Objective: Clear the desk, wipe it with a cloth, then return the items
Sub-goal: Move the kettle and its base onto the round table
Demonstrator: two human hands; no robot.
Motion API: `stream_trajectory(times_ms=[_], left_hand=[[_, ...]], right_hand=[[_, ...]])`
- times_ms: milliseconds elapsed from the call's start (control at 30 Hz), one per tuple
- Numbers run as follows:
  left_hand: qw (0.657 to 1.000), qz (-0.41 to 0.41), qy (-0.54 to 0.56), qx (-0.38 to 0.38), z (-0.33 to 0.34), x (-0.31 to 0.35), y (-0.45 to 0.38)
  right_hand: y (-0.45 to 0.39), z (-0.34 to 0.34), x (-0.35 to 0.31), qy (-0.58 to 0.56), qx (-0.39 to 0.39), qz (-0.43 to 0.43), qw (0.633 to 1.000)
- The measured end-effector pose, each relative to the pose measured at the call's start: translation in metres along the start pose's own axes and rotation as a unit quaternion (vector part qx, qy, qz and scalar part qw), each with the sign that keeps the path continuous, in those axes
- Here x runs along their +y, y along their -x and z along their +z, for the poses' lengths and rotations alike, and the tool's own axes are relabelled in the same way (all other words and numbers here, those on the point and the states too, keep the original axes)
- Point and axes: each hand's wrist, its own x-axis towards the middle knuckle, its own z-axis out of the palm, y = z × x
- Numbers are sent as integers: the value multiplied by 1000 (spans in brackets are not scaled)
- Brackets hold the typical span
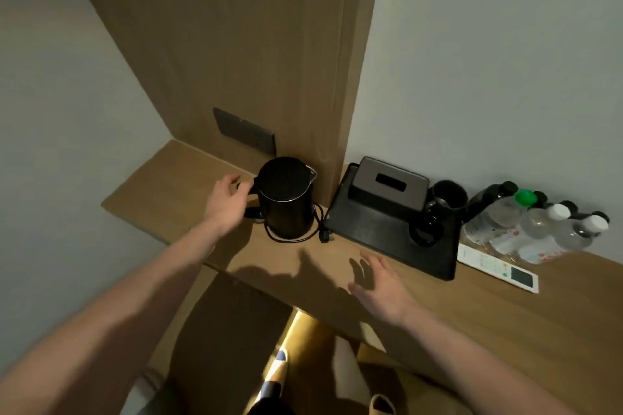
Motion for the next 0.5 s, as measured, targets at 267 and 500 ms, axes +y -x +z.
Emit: stream_trajectory(times_ms=[267, 500], left_hand=[[992, 4, -10, -124, 1, -11, -54], [983, 103, 120, -96, 9, -18, -54]], right_hand=[[-47, 31, -63, -100, 27, 127, 987], [-68, 50, -86, -134, 16, 167, 977]])
